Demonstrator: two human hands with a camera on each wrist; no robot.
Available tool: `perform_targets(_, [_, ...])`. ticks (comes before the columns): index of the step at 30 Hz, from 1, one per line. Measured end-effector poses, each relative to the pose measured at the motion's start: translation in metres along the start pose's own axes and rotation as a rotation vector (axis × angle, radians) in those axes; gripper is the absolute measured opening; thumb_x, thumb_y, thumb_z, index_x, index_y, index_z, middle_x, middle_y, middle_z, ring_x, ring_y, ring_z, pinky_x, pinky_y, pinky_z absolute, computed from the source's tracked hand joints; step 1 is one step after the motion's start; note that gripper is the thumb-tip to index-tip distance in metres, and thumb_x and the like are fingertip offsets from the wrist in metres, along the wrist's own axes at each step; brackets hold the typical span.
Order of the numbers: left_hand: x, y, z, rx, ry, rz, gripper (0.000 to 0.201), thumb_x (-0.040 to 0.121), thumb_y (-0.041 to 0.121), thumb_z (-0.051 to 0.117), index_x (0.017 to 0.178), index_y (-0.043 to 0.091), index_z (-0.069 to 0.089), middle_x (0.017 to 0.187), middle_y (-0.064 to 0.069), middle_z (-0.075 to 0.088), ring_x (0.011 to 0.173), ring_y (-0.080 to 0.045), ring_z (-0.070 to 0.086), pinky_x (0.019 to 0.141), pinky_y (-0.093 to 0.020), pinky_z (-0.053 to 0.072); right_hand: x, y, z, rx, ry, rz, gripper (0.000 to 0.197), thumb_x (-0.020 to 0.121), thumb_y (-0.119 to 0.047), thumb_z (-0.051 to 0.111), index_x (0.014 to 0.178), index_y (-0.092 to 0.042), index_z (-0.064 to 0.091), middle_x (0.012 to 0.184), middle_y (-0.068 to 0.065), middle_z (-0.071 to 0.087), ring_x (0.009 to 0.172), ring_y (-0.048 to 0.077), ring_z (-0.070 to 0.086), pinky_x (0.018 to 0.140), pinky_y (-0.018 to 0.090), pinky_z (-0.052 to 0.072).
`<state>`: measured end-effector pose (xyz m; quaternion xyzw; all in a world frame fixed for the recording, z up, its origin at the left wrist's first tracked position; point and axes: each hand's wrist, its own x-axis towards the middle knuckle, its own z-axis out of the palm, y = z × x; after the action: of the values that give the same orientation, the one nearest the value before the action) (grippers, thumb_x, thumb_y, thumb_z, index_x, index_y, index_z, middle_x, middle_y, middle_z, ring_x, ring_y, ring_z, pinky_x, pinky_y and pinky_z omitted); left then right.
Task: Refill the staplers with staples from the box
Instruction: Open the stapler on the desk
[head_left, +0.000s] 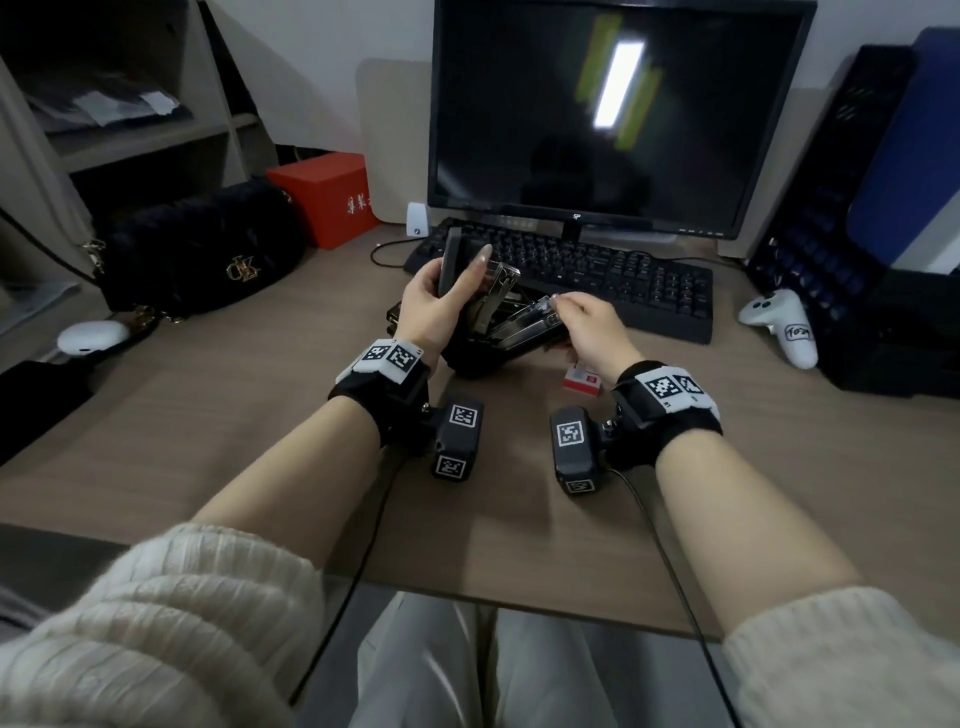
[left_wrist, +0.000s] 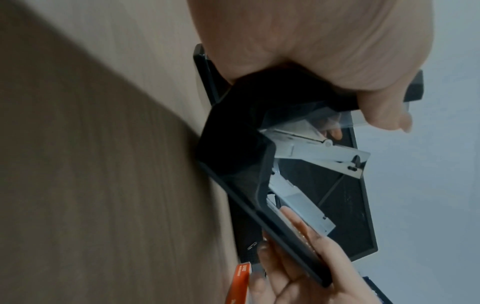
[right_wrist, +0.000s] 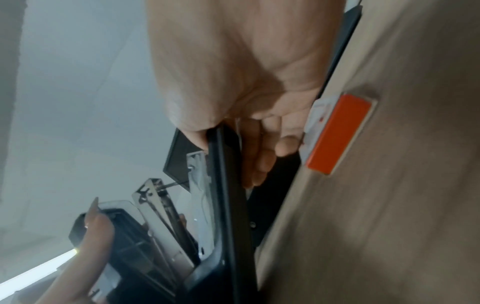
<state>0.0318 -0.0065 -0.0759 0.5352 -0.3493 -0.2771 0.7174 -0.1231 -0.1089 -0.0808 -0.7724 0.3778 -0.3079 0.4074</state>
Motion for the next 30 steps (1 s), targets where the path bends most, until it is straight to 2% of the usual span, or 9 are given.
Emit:
perform_targets(3, [-0.002,0.000,-0.001,0.023,0.008,0.014,0.042,0.083,0.044,0.073,0.102,0.007,0.067,0.091,-0.003,0.070,0.087,-0.016,0.069,0.087,-0.036,0.057,-0.002,-0.003,0.004,0.098,0.032,0.015,0.024,0.098,-0.030,0.048,0.084,-0.023,0.066,0.090,0.003,0.064,0.097,0.032,0.063,0.081,0.045,0.055])
perform_targets(7, [-0.005,-0.001,-0.006,0.018,0.000,0.028,0.037,0.084,0.046,0.071,0.098,0.012,0.067,0.090,0.002,0.071,0.089,-0.014,0.068,0.091,-0.035,0.055,-0.007,-0.004,0.004,0.160,0.039,-0.017,0.020,0.099,-0.030,0.050,0.088,-0.022,0.065,0.089,-0.006,0.063,0.098,0.019,0.059,0.089,0.037,0.049])
perform_targets(10, [-0.007,-0.001,-0.008,-0.004,-0.026,0.038,0.041,0.082,0.046,0.072,0.101,0.010,0.066,0.093,-0.001,0.071,0.092,-0.016,0.069,0.091,-0.035,0.054,-0.009,0.004,0.003,0.220,0.019,-0.015,0.019,0.098,-0.029,0.052,0.085,-0.028,0.066,0.090,-0.008,0.064,0.098,0.016,0.059,0.095,0.042,0.048])
perform_targets(14, [-0.007,-0.005,-0.010,-0.053,-0.048,0.029,0.042,0.080,0.046,0.074,0.101,0.009,0.065,0.096,-0.006,0.071,0.096,-0.023,0.069,0.092,-0.039,0.054,-0.007,0.011,0.002,0.214,-0.009,-0.029,0.021,0.100,-0.026,0.048,0.088,-0.029,0.065,0.091,-0.008,0.064,0.096,0.014,0.058,0.092,0.036,0.045])
perform_targets(18, [-0.012,0.000,-0.012,-0.287,-0.014,0.006,0.021,0.096,0.020,0.058,0.100,0.000,0.059,0.082,-0.007,0.069,0.076,-0.014,0.069,0.070,-0.024,0.056,-0.005,0.017,0.000,0.176,-0.035,-0.037,0.022,0.103,-0.023,0.041,0.108,-0.019,0.063,0.109,-0.003,0.063,0.111,0.016,0.055,0.099,0.031,0.039])
perform_targets(21, [-0.017,0.004,-0.012,-0.330,-0.025,0.000,0.015,0.097,0.015,0.057,0.099,0.000,0.057,0.080,-0.006,0.068,0.071,-0.012,0.069,0.066,-0.023,0.056,-0.005,0.017,-0.001,0.120,-0.053,-0.054,0.027,0.103,-0.021,0.040,0.116,-0.012,0.062,0.114,0.000,0.062,0.114,0.016,0.054,0.098,0.028,0.039])
perform_targets(23, [-0.020,0.007,-0.013,-0.342,-0.009,0.000,0.019,0.095,0.020,0.060,0.095,0.001,0.057,0.078,-0.007,0.066,0.070,-0.014,0.068,0.067,-0.026,0.056,-0.006,0.016,0.000,0.094,-0.059,-0.064,0.030,0.104,-0.020,0.039,0.118,-0.009,0.063,0.115,0.002,0.063,0.113,0.016,0.055,0.098,0.028,0.039])
perform_targets(27, [-0.016,0.009,-0.017,-0.342,0.124,-0.016,0.048,0.074,0.053,0.075,0.081,0.009,0.054,0.068,-0.006,0.059,0.064,-0.020,0.058,0.074,-0.037,0.055,-0.006,0.015,-0.001,0.055,-0.051,-0.073,0.031,0.104,-0.020,0.038,0.120,-0.008,0.062,0.115,0.000,0.061,0.113,0.013,0.053,0.094,0.024,0.037])
perform_targets(30, [-0.015,0.010,-0.019,-0.389,0.252,0.000,0.046,0.081,0.054,0.068,0.073,0.012,0.051,0.061,-0.005,0.055,0.057,-0.020,0.056,0.072,-0.037,0.054,-0.007,0.015,-0.001,0.045,-0.050,-0.078,0.030,0.104,-0.018,0.038,0.118,-0.010,0.063,0.113,0.000,0.062,0.113,0.016,0.055,0.099,0.029,0.040])
